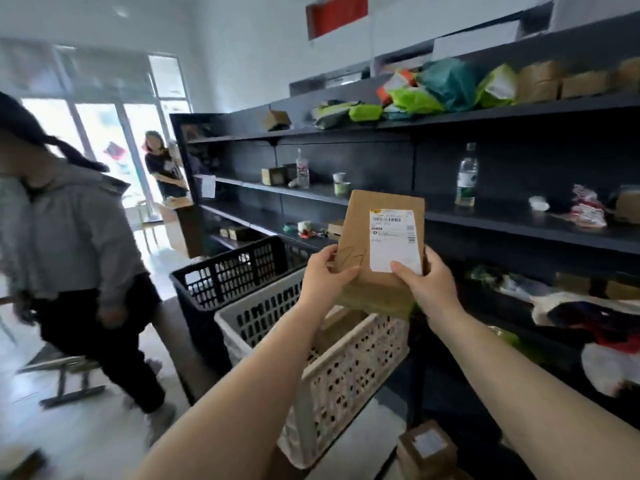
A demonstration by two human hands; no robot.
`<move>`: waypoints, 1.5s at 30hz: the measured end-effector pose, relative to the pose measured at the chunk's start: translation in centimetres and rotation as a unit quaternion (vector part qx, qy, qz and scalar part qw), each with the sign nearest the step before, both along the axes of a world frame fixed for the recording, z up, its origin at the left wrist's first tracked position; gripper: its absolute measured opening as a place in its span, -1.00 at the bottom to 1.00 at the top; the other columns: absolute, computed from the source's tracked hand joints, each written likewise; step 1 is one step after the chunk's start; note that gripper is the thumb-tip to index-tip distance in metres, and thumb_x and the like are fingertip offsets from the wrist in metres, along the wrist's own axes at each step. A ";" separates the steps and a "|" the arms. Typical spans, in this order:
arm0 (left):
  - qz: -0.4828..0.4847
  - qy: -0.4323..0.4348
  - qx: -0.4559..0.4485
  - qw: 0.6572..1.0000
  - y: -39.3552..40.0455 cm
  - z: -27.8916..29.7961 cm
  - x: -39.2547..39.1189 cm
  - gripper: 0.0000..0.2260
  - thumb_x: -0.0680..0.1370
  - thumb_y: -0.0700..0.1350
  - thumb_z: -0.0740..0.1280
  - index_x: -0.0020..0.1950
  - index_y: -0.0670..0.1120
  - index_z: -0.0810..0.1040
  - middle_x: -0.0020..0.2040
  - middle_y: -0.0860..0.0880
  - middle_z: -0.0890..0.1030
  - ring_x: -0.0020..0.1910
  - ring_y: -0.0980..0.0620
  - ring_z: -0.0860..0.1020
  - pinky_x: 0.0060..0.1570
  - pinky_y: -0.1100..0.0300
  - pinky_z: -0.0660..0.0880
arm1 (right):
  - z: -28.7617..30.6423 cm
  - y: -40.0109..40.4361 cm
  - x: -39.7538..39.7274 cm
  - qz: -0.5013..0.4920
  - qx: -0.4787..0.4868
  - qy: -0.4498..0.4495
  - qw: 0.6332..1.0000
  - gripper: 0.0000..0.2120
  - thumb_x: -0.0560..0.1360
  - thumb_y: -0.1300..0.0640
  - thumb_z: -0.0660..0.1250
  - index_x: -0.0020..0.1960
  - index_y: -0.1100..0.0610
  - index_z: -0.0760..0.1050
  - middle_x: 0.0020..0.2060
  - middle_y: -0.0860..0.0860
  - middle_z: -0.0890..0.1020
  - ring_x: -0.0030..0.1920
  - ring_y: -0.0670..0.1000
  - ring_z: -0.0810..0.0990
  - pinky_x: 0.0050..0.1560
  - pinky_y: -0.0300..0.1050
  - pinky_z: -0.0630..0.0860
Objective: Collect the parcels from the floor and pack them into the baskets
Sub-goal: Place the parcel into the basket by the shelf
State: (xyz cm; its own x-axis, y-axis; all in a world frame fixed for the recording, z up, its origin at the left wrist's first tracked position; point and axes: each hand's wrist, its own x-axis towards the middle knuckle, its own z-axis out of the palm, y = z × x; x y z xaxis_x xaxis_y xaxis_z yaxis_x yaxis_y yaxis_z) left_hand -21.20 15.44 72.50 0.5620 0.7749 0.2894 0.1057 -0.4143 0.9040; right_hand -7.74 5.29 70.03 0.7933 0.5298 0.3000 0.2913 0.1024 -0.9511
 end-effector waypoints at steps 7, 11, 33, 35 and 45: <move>0.091 0.006 -0.013 0.996 9.7 -0.5 -9.1 -0.55 0.47 -0.13 0.41 0.34 -0.06 0.41 0.21 -0.01 0.48 0.05 0.07 0.48 -0.06 0.26 0.44 | -0.2 12.1 -7.7 0.079 -0.005 -0.015 0.997 -0.55 0.44 0.06 0.41 0.30 0.06 0.42 0.11 -0.06 0.55 0.11 0.00 0.50 0.03 -0.06 0.49; 0.123 0.002 -0.037 0.992 13.5 -1.2 -12.4 -0.54 0.48 -0.12 0.40 0.36 -0.04 0.38 0.24 -0.02 0.47 0.12 0.03 0.49 0.06 0.13 0.53 | -1.0 17.0 -10.6 0.125 0.012 -0.013 0.992 -0.59 0.44 0.10 0.41 0.26 0.02 0.42 0.01 -0.11 0.54 -0.03 -0.12 0.48 -0.09 -0.20 0.47; 0.207 -0.019 -0.079 0.975 35.0 -3.2 -19.7 -0.61 0.48 -0.21 0.38 0.30 -0.14 0.45 0.00 0.05 0.49 0.02 0.01 0.52 0.05 0.13 0.50 | -4.3 41.5 -17.5 0.203 -0.030 -0.016 0.979 -0.75 0.43 0.08 0.41 0.07 -0.01 0.45 -0.14 -0.18 0.55 -0.11 -0.16 0.53 -0.09 -0.15 0.48; 0.185 -0.002 -0.076 0.980 38.2 -3.7 -20.2 -0.58 0.49 -0.17 0.37 0.33 -0.11 0.42 0.06 0.05 0.48 0.04 0.03 0.50 0.01 0.19 0.47 | -4.6 43.9 -18.2 0.179 -0.029 -0.009 0.983 -0.76 0.42 0.07 0.41 0.04 -0.05 0.43 -0.15 -0.19 0.55 -0.11 -0.14 0.53 -0.14 -0.17 0.48; 0.048 0.021 -0.061 0.997 52.2 -5.0 -19.6 -0.66 0.50 -0.18 0.37 0.25 -0.04 0.45 -0.08 0.15 0.49 -0.20 0.27 0.46 -0.39 0.51 0.42 | -5.3 53.7 -19.7 0.028 -0.034 0.016 0.999 -0.75 0.40 0.07 0.41 0.02 -0.10 0.42 -0.19 -0.29 0.50 -0.17 -0.27 0.48 -0.25 -0.34 0.39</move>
